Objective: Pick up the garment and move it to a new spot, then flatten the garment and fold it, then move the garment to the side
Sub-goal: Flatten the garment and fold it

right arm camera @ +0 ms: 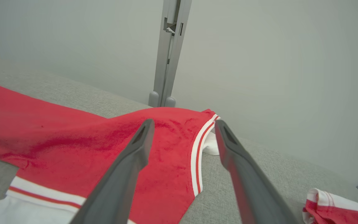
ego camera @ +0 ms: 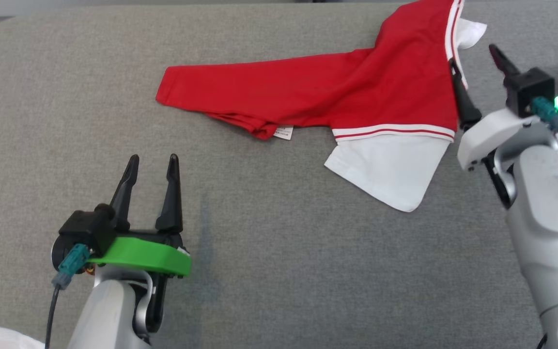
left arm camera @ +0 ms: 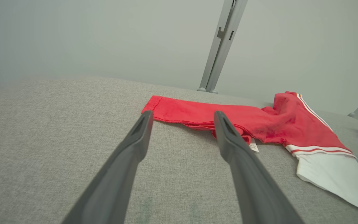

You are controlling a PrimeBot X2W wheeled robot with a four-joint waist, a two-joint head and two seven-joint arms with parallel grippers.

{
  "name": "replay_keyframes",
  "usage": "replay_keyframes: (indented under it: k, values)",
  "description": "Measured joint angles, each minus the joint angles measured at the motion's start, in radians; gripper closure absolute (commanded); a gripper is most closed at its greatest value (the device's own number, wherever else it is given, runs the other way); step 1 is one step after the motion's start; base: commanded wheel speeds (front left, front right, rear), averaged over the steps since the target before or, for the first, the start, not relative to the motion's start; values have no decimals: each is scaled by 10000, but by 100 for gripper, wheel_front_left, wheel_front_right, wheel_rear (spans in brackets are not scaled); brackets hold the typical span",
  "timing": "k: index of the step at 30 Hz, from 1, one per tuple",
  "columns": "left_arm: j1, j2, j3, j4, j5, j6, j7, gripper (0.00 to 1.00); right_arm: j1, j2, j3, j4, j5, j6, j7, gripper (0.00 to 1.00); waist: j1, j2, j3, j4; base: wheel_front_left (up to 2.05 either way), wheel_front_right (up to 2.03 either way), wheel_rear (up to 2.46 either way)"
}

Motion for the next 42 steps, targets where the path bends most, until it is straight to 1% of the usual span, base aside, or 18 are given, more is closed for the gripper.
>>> replay_keyframes:
  k: [5, 9, 14, 17, 24, 35, 39, 42]
  values:
    - [483, 27, 385, 339, 12, 0, 0, 0, 1667, 809, -577, -1047, 270, 0, -2, 0, 0, 0, -584, -382, 0, 0, 0]
    - [872, 13, 568, 512, 13, 0, 0, 0, 3039, 1267, -836, -1787, 441, 0, -2, 0, 0, 0, -1072, -620, 0, 0, 0]
    - [1358, -38, 631, 631, 4, 0, 2, 0, 4468, 1417, -909, -2569, 612, -2, -2, 0, 0, 0, -1621, -810, 0, 0, 0]
    - [1717, -71, 748, 562, -50, 0, 0, 0, 5143, 1446, -631, -2794, 1218, 0, -2, 0, -1, 0, -1931, -889, 0, 0, 0]
    - [2191, -194, 777, 420, -140, 0, 0, 0, 5841, 1448, -658, -3057, 1471, -2, -2, 0, -1, 0, -2327, -959, 0, 0, 0]
    - [2251, -234, 777, 424, -127, 0, 0, 0, 6021, 1450, -468, -3150, 1726, -2, -2, 0, -1, 0, -2369, -880, 0, 0, 0]
    - [2251, -238, 790, 422, -84, 0, 2, 0, 6025, 1450, -309, -3101, 1850, -2, -2, 0, -1, 0, -2346, -867, 0, 0, 0]
    - [2248, -242, 754, 433, -75, 0, 0, 0, 6024, 1450, -146, -2771, 1939, -2, -2, 0, 0, 0, -2303, -830, 0, 0, 0]
